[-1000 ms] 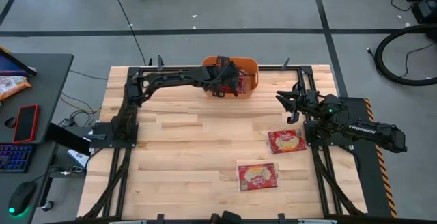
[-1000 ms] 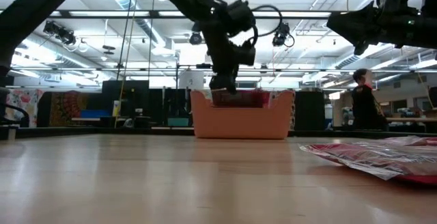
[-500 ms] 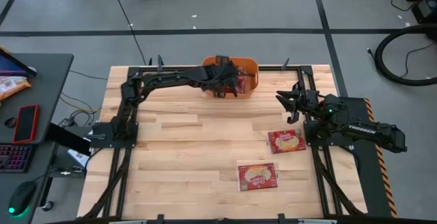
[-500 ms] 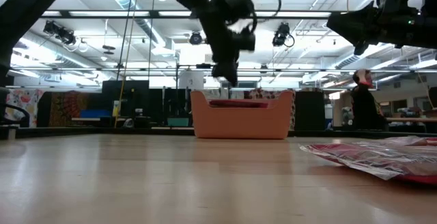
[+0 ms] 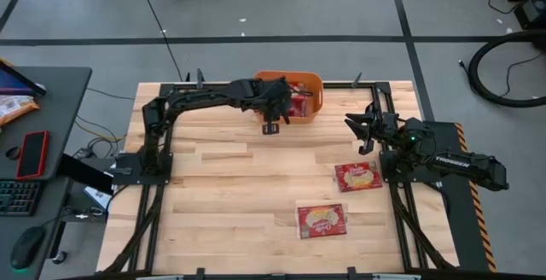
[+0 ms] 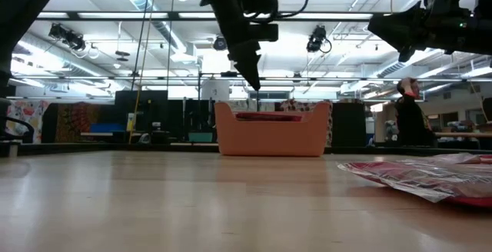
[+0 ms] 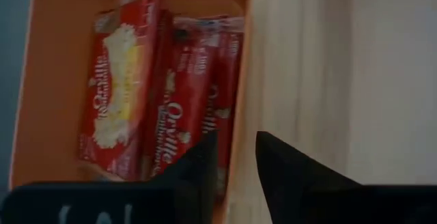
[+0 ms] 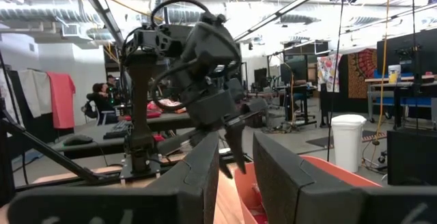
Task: Sort popcorn bags into baskets
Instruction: Put the red popcorn bag into the orange bin
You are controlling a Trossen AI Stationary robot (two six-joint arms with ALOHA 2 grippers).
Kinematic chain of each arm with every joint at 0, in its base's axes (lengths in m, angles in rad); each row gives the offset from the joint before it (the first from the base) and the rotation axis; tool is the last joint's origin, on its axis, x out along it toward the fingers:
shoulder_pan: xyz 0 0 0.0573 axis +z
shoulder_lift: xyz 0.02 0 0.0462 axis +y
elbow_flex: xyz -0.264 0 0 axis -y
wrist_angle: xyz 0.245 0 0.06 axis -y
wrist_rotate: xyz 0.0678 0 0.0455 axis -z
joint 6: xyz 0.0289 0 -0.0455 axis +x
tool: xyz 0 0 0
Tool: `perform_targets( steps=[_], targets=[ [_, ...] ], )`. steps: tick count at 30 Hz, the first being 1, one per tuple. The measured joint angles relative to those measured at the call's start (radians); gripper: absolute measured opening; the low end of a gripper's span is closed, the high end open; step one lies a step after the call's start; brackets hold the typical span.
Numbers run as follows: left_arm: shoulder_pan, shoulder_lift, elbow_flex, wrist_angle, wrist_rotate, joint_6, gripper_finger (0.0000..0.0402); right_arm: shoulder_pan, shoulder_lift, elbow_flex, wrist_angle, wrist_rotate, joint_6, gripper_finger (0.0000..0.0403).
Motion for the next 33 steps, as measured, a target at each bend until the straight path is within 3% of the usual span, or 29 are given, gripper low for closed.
perform_targets(
  steps=[12,19,27,33],
  targets=[
    [-0.067,-0.009,-0.011,-0.082,-0.001,-0.047,0.0073,0.0,0.0,0.0,0.0,0.0,0.0,0.0096],
    [-0.17,-0.038,-0.194,0.027,-0.02,-0.067,0.006,0.0,0.0,0.0,0.0,-0.001,0.0,0.0096],
    [-0.243,-0.137,-0.39,0.308,-0.041,-0.06,0.0044,0.0,0.001,0.0,0.004,-0.003,0.0,0.0096],
    [-0.243,-0.229,-0.564,0.636,-0.043,0.017,0.0043,0.0,0.004,0.0,0.001,-0.002,0.0,0.0096]
  ],
)
